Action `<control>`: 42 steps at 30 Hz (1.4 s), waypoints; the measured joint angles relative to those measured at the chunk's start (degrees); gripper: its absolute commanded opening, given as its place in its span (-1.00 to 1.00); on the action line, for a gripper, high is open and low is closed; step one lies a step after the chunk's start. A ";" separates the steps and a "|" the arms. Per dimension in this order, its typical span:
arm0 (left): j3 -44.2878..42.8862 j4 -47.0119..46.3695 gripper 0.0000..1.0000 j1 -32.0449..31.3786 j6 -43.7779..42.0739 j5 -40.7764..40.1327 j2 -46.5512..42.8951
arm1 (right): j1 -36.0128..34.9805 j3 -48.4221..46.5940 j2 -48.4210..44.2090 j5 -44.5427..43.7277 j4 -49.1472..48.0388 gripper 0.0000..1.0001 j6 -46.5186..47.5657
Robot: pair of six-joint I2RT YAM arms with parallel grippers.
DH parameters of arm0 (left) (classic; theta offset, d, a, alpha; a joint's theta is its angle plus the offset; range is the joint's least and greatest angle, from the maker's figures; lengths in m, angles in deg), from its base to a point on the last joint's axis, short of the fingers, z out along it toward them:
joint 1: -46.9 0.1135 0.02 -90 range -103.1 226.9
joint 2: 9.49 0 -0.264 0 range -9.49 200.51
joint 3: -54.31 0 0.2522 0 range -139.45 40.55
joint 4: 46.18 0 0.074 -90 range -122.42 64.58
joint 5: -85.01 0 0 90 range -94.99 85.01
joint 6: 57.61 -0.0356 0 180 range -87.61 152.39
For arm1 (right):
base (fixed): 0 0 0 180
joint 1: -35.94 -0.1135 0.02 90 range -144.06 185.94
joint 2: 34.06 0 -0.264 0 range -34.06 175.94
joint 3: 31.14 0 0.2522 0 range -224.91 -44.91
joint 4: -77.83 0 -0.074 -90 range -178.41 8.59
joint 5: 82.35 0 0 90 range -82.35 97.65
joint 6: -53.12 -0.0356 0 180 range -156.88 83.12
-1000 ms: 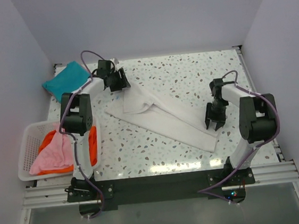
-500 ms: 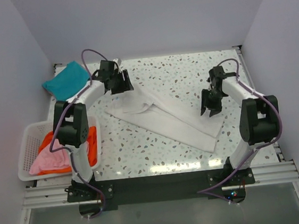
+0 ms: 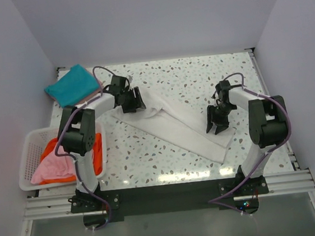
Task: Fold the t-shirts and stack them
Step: Fold the tshirt
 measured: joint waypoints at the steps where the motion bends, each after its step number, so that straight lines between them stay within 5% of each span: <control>1: -0.59 -0.20 0.30 0.00 -0.02 -0.22 0.52 | -0.24 0.22 0.00 0.15 0.13 -0.03 -0.04; 27: -29.35 -12.07 0.31 -7.28 -12.02 -1.53 23.04 | -16.46 8.70 -4.11 8.31 -2.47 -0.03 -10.82; 37: -30.03 -11.37 0.37 -8.17 -10.60 -1.29 22.58 | -18.21 7.26 -12.26 3.89 -1.55 -0.01 -9.29; 42: -24.00 -9.22 0.37 -8.26 -7.85 -1.79 15.15 | -18.23 8.24 -16.90 2.80 -1.84 -0.01 -7.37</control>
